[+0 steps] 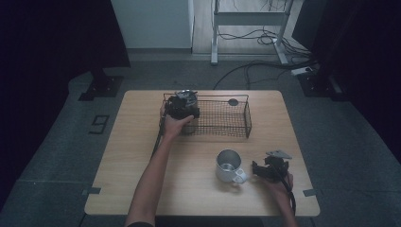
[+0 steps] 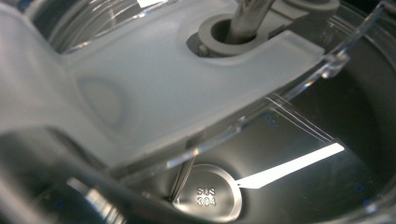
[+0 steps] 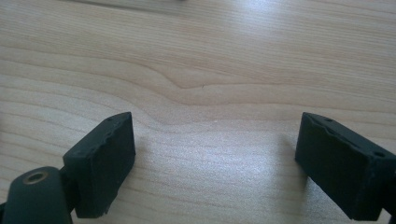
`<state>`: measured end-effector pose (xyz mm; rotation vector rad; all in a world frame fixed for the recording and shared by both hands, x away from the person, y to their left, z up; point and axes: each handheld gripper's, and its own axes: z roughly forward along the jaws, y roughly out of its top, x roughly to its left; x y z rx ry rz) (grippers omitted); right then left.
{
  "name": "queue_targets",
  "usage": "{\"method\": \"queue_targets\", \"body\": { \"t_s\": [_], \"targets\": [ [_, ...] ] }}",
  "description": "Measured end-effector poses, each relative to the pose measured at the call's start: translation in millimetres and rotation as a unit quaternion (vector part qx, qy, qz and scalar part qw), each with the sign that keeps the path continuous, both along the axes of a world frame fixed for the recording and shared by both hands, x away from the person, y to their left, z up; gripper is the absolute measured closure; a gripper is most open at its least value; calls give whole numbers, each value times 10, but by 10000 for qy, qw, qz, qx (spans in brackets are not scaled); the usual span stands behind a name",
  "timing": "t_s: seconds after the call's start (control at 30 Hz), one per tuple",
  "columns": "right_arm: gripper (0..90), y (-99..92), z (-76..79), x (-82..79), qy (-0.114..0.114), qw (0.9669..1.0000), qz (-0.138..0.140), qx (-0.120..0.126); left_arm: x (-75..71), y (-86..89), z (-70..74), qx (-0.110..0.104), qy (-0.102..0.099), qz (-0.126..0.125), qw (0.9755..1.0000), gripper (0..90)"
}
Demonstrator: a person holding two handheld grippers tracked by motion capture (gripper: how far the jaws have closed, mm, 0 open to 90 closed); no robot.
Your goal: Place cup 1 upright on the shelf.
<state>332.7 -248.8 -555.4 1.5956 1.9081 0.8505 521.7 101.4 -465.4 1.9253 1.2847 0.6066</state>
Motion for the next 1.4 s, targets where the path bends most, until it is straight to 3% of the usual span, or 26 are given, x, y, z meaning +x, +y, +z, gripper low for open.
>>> {"method": "queue_targets", "body": {
  "t_s": [0.4,0.63,0.93,1.2,1.4],
  "targets": [
    [116,0,0,0,0,10000,-1,-1,-40,-18,-53,34,-72,-14,10000,40],
    [117,0,0,0,0,10000,0,-1,-59,39,-68,-92,-69,-26,9999,40],
    [116,0,0,0,1,10000,-1,1,-68,35,-71,-93,-67,-2,9999,37],
    [116,0,0,0,1,10000,-1,-1,-105,42,-67,-173,-212,-40,9996,10],
    [117,2,0,10,3,10000,-11,-4,-146,86,21,-240,-319,-77,9992,8]
  ]
}}
